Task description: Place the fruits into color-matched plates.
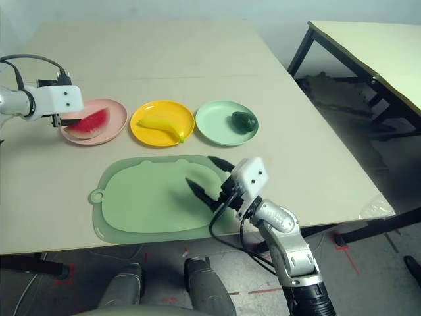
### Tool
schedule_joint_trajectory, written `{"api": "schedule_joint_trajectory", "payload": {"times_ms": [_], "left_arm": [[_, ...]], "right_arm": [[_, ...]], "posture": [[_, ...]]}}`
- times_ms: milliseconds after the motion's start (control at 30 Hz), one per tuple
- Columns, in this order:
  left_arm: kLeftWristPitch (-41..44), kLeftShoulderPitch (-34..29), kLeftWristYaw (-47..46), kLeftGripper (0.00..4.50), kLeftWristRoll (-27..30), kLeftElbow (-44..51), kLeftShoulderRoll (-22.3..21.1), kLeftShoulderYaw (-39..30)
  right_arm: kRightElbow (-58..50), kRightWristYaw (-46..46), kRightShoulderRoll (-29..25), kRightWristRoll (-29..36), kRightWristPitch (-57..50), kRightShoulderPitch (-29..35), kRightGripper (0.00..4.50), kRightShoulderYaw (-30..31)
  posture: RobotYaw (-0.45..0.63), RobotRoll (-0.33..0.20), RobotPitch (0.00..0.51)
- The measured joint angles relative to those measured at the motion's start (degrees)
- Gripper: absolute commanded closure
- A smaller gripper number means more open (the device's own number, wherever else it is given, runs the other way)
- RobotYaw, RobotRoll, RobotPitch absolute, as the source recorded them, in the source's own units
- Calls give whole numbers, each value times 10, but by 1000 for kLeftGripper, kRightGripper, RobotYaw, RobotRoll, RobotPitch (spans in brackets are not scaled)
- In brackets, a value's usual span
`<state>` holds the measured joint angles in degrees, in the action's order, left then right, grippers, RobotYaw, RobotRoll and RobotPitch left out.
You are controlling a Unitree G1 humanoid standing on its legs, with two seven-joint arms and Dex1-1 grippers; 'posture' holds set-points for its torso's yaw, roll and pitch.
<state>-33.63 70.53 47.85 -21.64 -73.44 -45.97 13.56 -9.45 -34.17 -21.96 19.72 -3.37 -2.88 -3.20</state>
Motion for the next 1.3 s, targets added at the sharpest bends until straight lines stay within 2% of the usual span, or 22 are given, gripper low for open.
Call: {"api": "schedule_joint_trajectory", "payload": {"times_ms": [233,367,567,733,833,933,1100,1300], "left_arm": [[74,-148,43,15,140,102,-8,-116],[154,-262,31,15,223,234,5,-182],[265,-397,-37,15,306,417,51,-251],[310,-494,-95,15,371,544,95,-318],[336,-570,-131,15,401,609,125,-352],[347,-624,-141,15,414,638,143,-357],[339,-668,-148,15,423,641,163,-363],[325,-696,-159,15,422,633,183,-364]], "right_arm": [[131,55,9,-3,85,-8,0,-100],[205,49,-2,-6,143,-12,0,-122],[322,27,-18,-4,229,-32,0,-157],[374,5,-20,0,271,-49,0,-165],[393,-2,-24,5,283,-49,0,-172],[403,-7,-31,7,290,-54,0,-182],[406,-47,-31,19,320,-46,0,-184],[404,-52,-33,26,315,-42,0,-184]], "posture": [[3,0,125],[23,0,119],[29,0,100],[2,0,92],[6,0,94],[14,0,96],[14,0,106],[20,0,114]]}}
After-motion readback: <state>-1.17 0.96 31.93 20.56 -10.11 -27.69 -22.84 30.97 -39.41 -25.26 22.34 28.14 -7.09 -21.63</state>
